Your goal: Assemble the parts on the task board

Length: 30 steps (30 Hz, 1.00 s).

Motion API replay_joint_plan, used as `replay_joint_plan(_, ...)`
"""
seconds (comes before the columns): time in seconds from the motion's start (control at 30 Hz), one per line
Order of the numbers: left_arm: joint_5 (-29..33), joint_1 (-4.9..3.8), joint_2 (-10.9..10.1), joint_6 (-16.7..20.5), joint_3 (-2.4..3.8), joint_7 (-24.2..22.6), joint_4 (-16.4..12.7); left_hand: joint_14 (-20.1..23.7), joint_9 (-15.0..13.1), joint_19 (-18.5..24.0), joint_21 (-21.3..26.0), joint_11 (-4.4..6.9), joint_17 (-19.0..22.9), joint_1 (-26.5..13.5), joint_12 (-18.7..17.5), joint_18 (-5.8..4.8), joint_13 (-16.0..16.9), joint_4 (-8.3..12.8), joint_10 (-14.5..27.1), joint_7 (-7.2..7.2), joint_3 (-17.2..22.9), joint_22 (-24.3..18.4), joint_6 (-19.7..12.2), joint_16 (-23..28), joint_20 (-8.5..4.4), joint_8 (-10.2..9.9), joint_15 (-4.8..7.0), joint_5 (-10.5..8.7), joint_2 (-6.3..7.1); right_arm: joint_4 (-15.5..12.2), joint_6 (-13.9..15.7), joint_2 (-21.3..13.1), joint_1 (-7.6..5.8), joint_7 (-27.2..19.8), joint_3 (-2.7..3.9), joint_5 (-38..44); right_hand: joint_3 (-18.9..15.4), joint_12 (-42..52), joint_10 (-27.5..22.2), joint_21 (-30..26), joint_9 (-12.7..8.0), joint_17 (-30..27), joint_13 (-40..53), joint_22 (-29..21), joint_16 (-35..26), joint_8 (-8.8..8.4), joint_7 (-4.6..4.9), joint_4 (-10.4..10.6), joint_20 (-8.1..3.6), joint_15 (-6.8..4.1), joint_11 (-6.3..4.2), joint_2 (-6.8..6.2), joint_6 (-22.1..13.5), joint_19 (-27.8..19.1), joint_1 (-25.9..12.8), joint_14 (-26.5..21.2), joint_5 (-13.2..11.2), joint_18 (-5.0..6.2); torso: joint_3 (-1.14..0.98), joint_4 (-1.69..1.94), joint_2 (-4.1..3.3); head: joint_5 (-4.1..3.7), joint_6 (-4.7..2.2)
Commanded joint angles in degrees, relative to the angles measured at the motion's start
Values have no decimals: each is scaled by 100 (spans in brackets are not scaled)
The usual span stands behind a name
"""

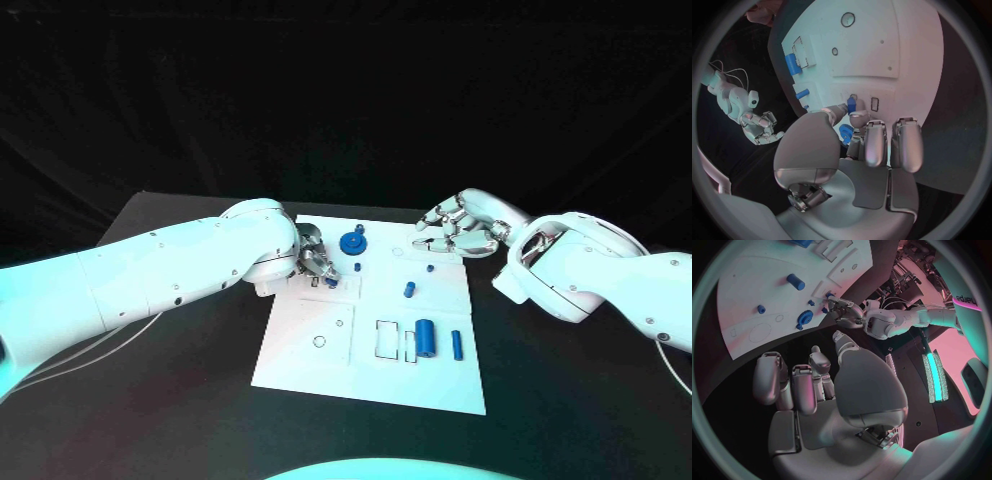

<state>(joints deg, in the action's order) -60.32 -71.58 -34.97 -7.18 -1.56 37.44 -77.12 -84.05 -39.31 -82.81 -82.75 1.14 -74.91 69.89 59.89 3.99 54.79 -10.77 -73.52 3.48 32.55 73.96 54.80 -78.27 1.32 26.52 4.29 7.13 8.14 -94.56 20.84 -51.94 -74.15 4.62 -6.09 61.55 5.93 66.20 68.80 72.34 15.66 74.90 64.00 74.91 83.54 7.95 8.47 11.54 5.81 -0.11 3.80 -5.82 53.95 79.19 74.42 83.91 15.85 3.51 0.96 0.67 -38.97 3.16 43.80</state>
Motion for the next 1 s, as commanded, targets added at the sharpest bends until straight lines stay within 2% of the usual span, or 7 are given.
replay_joint_plan(0.03, -100, 5, 8, -32, 3, 40, -24, -285, -16, 14, 24, 11, -472, -77, 21, -68, -16, 812, -34, -52, 822, 6, 20, 26, -17, 39, 31, 7, 8, -3, -65, 0, 6, -1, 0, 19, -32, 3, 13, -22, 6, 407, -12, 166, -38, 29, -10, 2, -18, -47, -17, 2, 3, -16, -45, 346, 15, 90, 0, -6, -4, 2, 5)
replay_joint_plan(0.47, -106, 8, -7, -141, 3, 83, -23, -286, -47, 15, 27, 23, -472, -134, 4, -67, -41, 839, -36, -69, 826, 2, 31, 29, -22, 72, 40, -9, 32, -2, -75, -7, 7, 1, -1, 19, -38, 0, 10, -29, 6, 404, -15, 162, -41, 33, -10, 12, -19, -48, -17, 12, 2, -18, -53, 346, 31, 91, -3, 0, 4, 3, 32)
replay_joint_plan(1.0, -99, 11, -14, -267, 3, 75, -41, -287, -72, 13, 26, 34, -475, -187, 14, -68, -35, 848, -49, -86, 818, 6, 47, 29, -25, 102, 47, -22, 44, 33, -85, -9, 8, 8, -1, -22, -38, 0, 10, -29, 6, 404, -15, 162, -41, 33, -10, 12, -19, -48, -17, 12, 2, -18, -53, 346, 31, 91, -1, -2, -1, 17, 26)
